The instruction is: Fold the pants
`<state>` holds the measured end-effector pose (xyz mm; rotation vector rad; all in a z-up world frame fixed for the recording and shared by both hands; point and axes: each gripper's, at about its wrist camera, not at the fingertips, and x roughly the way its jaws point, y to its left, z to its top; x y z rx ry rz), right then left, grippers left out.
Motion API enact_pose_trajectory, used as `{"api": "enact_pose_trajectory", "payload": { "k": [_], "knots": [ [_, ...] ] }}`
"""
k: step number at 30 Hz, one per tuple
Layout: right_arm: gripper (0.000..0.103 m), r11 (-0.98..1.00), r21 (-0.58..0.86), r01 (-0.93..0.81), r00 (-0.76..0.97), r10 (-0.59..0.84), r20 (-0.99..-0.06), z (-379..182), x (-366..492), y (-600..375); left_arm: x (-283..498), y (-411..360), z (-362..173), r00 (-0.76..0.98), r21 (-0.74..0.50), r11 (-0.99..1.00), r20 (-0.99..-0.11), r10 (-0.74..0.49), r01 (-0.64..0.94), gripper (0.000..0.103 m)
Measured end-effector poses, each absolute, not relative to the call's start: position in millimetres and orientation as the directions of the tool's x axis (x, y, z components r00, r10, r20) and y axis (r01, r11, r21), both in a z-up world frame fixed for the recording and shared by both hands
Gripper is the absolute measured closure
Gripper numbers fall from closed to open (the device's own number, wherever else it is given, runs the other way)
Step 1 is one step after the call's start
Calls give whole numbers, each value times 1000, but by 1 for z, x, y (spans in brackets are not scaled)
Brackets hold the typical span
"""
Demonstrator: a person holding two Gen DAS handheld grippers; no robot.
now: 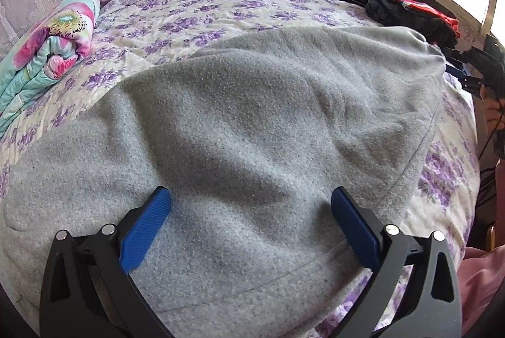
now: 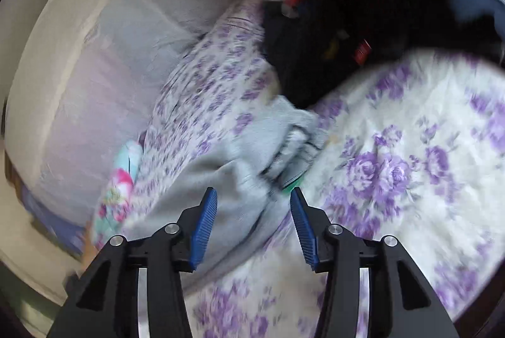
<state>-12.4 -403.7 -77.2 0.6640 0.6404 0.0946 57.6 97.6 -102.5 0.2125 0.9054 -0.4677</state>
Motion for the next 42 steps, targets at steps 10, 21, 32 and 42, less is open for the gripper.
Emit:
{"api": "enact_pose_trajectory", "payload": {
  "k": [10,21,32,42],
  "knots": [
    [62,850,233,-472,657,516,-549,-36,-8,-181,31,167,-54,694,-66,959,-677,-246,276,4],
    [70,762,164,-627,380,483,-789,-79,2,-101,-35,209,-70,673,-2,966,-718,-180,257,4],
    [57,515,211,-831,170,596,-785,-74,-5,20,-41,244,-28,741,-127,984,-647,-177,124,4],
    [35,626,273,-731,310,661,-684,-11,41,-63,35,184,-24,659,-221,939,-670,-342,262,4]
  ]
}}
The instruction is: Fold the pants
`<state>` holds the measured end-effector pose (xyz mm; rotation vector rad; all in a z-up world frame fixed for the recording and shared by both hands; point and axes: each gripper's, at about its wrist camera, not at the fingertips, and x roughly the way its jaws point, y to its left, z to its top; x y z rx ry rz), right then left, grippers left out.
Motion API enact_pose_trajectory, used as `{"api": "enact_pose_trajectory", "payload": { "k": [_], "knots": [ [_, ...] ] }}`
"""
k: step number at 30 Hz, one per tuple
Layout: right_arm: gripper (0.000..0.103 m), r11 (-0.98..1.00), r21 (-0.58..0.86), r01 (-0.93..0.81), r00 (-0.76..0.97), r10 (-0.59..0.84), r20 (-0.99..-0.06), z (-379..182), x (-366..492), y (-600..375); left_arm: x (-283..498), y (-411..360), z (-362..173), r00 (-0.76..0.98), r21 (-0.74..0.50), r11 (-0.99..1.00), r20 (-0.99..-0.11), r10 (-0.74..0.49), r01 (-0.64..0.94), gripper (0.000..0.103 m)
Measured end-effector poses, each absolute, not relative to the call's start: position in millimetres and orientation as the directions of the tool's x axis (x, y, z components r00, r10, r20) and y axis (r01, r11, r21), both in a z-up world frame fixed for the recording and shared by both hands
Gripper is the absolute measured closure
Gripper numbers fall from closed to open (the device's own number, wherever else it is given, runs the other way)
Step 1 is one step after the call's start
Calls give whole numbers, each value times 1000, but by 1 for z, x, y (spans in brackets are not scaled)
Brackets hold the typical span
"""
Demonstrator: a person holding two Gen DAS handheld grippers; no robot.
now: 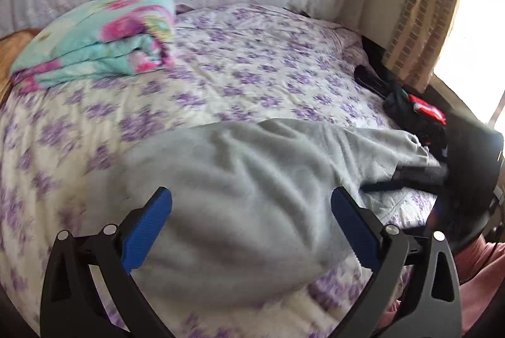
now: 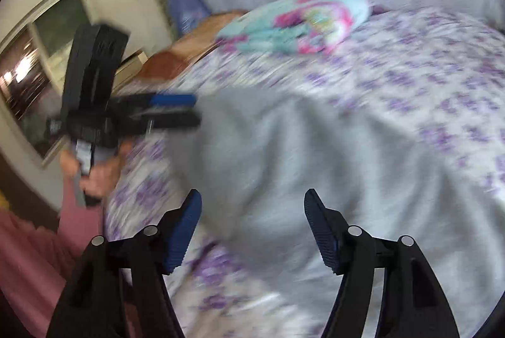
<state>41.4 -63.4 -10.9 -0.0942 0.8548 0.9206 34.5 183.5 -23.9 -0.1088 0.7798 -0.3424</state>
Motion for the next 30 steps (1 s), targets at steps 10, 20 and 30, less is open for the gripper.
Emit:
{"api": "enact_pose_trajectory", "payload": {
  "k": [10,20,30],
  "knots": [
    [34,734,263,-626,336,558,-758,-18,182,-64,97,122,-98,524,-22,973,-840,-143,230,4],
    [33,519,323,-791,-45,477,-878,-58,186,-29,89,125,-98,556,-26,963,-812,-177,269,4],
    [31,397,358,-845,-208,372,-905,-61,179,-31,90,124,-99,555,-34,959,-809,-192,282,4]
  ]
}}
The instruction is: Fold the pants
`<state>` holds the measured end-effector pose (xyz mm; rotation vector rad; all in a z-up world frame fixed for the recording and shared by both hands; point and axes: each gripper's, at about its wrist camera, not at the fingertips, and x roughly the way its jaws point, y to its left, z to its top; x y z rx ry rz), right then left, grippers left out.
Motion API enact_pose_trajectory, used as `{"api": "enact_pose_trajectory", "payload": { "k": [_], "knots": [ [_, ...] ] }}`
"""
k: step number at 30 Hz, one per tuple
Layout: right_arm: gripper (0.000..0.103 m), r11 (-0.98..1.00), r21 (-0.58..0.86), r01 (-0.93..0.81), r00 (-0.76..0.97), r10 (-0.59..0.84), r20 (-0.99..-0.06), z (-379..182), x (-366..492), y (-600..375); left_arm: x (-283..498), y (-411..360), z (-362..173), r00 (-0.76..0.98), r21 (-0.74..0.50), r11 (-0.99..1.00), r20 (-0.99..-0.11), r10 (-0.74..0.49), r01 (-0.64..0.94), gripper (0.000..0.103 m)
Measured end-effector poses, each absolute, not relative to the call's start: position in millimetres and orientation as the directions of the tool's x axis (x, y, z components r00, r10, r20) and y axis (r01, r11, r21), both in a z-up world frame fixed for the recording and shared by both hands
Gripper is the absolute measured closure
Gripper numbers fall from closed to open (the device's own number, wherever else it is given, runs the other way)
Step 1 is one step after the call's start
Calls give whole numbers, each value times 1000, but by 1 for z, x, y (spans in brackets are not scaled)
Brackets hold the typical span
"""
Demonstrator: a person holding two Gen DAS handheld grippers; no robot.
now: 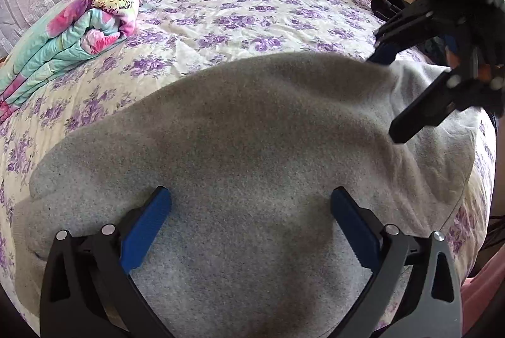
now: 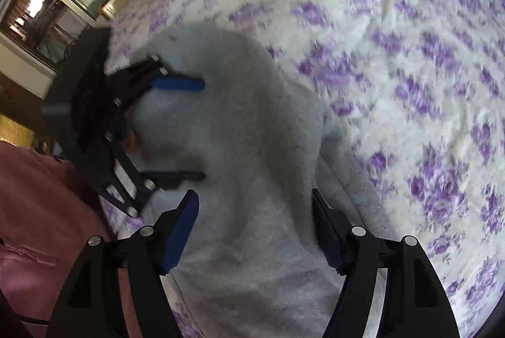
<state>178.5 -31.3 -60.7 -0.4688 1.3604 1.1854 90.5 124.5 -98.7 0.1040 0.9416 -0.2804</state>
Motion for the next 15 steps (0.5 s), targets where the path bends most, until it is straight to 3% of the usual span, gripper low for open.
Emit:
{"api": "enact_pose_trajectory", "payload": {
  "k": [4,8,11,15],
  "knots": [
    [26,364,441,-821,-312,361,-879,-70,187,-29,91,124,-99,556,-31,958,-809,-191,284,4],
    [28,384,343,-857,-208,351,-913,-71,210,-23,92,124,-99,557,-33,957,-807,-195,287,4],
    [26,318,506,-802,-394,354,-848,-87,208,-22,91,124,-99,558,-36,956,-806,-199,290,4],
    [23,243,607,-757,-460,461,-759,-90,207,-22,92,123,-100,558,-34,956,-805,-200,293,4]
  ]
}}
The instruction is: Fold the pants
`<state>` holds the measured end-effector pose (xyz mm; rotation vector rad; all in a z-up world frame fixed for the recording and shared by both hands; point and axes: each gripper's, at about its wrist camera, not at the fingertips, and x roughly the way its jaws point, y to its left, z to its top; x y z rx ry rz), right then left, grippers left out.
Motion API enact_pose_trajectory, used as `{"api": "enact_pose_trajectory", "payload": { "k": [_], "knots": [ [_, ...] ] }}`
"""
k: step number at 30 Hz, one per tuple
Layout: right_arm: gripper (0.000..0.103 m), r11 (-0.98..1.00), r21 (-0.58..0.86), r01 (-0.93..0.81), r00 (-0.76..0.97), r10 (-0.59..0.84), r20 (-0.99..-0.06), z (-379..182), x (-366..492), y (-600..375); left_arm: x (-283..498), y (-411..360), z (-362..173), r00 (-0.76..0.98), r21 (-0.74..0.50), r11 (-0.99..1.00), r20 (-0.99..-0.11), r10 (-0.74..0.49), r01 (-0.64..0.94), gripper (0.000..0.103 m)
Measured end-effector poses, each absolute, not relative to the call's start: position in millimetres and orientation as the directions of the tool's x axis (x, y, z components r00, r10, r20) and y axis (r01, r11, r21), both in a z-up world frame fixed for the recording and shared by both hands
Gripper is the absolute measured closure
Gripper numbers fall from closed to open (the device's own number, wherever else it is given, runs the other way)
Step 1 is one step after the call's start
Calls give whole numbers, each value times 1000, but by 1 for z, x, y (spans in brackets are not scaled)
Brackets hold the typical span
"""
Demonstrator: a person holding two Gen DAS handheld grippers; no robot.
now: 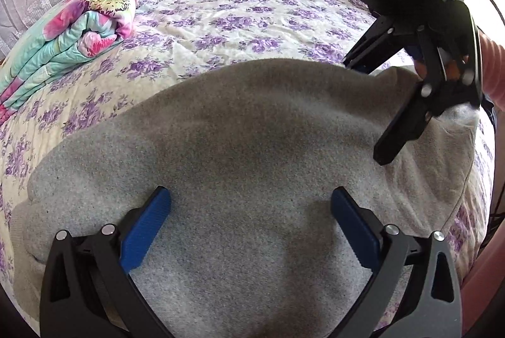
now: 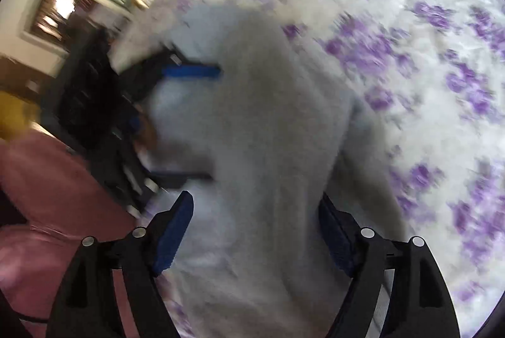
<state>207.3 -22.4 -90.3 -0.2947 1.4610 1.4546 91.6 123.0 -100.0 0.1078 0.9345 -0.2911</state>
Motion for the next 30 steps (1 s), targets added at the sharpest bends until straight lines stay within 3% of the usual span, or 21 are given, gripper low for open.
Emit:
{"api": "enact_pose_trajectory", "payload": {
  "k": [4,9,11,13,18,21,23,24,26,30],
  "knots": [
    [23,193,691,-697,-476,596,-647,-98,220,-14,92,122,-100,559,-36,955,-804,-202,293,4],
    [25,228,721,-655,-399,705,-586,-99,241,-5,92,122,-100,561,-34,955,-803,-201,294,4],
    [34,226,784,-578,-369,785,-498,-93,268,-20,92,123,-100,560,-33,955,-804,-201,295,4],
    [60,228,843,-487,-378,816,-438,-99,291,-30,92,123,-100,564,-32,955,-801,-201,295,4],
    [82,332,770,-545,-346,747,-567,-119,296,-31,93,121,-101,559,-16,955,-808,-187,296,4],
    [82,374,725,-578,-309,722,-619,-107,290,-37,93,120,-101,561,-5,956,-809,-176,293,4],
    [65,485,585,-651,-151,672,-725,-89,284,-51,93,120,-102,562,0,957,-810,-169,289,4],
    [49,544,507,-668,-42,653,-756,-80,280,-63,93,120,-102,562,3,958,-810,-166,288,4],
    [49,590,475,-653,54,662,-748,-57,272,-88,93,120,-102,560,11,958,-813,-158,285,4],
    [49,498,554,-667,75,785,-615,-32,228,-98,92,120,-102,564,20,960,-813,-148,281,4]
  ]
}}
